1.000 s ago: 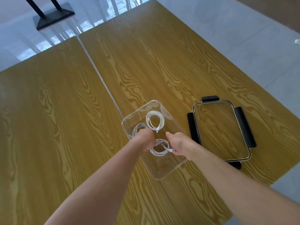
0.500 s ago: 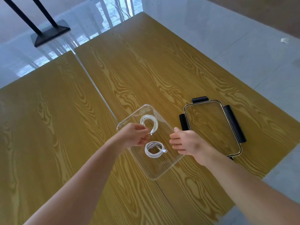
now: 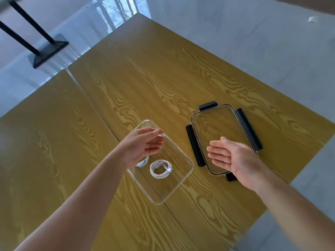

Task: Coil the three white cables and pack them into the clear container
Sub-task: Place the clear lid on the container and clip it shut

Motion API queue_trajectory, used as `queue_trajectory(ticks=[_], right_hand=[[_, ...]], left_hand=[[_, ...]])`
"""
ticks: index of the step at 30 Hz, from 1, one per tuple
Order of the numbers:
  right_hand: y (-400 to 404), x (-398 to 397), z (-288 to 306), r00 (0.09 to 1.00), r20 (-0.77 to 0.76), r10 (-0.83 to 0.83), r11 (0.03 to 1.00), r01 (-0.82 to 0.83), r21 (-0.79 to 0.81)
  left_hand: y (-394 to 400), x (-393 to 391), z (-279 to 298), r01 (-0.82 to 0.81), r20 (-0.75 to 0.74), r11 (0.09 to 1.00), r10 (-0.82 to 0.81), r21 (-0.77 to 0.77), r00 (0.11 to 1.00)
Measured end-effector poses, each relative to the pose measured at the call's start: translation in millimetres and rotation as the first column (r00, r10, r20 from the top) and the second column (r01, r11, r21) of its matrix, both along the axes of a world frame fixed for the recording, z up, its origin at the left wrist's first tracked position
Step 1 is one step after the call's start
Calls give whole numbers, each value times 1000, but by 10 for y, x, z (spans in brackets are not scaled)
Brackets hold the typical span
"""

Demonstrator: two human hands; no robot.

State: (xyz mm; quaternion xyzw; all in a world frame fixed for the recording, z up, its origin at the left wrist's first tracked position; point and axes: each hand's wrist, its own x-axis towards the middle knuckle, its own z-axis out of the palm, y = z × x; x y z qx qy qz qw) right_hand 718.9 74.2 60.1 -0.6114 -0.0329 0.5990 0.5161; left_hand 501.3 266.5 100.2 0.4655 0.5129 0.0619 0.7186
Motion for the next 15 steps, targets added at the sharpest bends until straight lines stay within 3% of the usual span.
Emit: queue_trajectory(ticks=[8, 15], right_hand=[[-511, 388, -390, 989, -21, -146, 983, 142, -120], [-897, 466, -668, 962, -54, -269, 943, 252, -219]], left_hand=[[63, 599, -154, 55, -118, 998, -50, 39, 992], [234, 1138, -432, 224, -309, 970, -186, 93, 933]])
